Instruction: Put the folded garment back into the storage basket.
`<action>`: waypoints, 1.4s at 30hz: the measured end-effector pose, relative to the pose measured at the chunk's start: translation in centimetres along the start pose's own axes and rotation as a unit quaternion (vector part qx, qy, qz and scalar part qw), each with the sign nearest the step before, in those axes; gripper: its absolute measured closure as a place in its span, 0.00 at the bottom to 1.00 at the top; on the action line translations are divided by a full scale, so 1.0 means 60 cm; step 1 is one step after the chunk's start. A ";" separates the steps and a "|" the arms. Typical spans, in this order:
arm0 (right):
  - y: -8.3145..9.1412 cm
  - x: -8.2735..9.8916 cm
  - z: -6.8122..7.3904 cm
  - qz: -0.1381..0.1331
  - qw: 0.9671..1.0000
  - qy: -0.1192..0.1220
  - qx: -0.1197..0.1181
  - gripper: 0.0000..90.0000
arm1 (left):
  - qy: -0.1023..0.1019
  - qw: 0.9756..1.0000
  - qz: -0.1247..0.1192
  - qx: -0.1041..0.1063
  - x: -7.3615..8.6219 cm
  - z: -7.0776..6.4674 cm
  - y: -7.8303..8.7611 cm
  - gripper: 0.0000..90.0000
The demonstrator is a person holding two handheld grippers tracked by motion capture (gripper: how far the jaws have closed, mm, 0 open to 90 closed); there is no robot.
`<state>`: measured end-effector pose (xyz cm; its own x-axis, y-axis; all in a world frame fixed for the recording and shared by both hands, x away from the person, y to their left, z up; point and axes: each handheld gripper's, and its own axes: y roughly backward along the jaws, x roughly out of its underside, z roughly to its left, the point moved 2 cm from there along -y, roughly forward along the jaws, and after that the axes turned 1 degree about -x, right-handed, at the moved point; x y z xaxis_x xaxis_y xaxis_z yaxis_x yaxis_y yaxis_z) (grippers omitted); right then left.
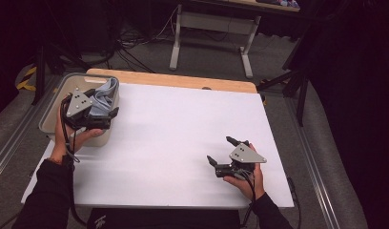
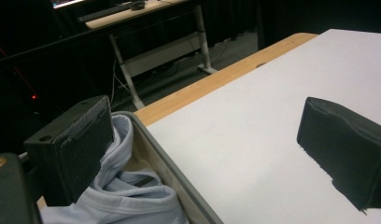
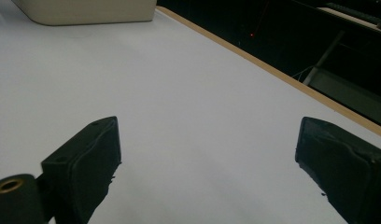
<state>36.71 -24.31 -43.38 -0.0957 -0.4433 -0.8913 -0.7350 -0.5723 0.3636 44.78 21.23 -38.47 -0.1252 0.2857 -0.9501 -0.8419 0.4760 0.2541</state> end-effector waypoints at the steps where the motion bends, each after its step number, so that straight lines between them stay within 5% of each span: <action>1: 0.000 0.000 0.000 -0.001 1.000 0.000 0.002 0.09 | 0.000 1.000 0.000 0.000 0.000 0.000 0.000 0.05; 5: 0.001 -0.001 0.000 -0.004 1.000 0.002 0.023 0.11 | -0.003 1.000 0.000 0.005 -0.001 -0.008 0.000 0.05; 17: 0.001 -0.004 0.004 -0.002 0.999 0.014 0.036 0.10 | 0.003 1.000 -0.023 0.015 -0.008 -0.020 0.005 0.05; 34: 0.004 -0.006 0.007 -0.001 0.999 0.016 0.043 0.11 | -0.050 0.998 -0.019 0.035 -0.010 -0.079 -0.013 0.06; 42: 0.004 -0.007 0.012 -0.002 0.999 0.015 0.043 0.11 | -0.062 0.996 -0.021 0.061 -0.011 -0.106 -0.016 0.04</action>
<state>36.07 -23.78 -43.10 -0.0728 -0.4624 -0.8837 -0.7901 -0.5140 0.3340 42.34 15.26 -39.25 -0.0200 0.3598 -0.9328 -0.7745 0.5845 0.2420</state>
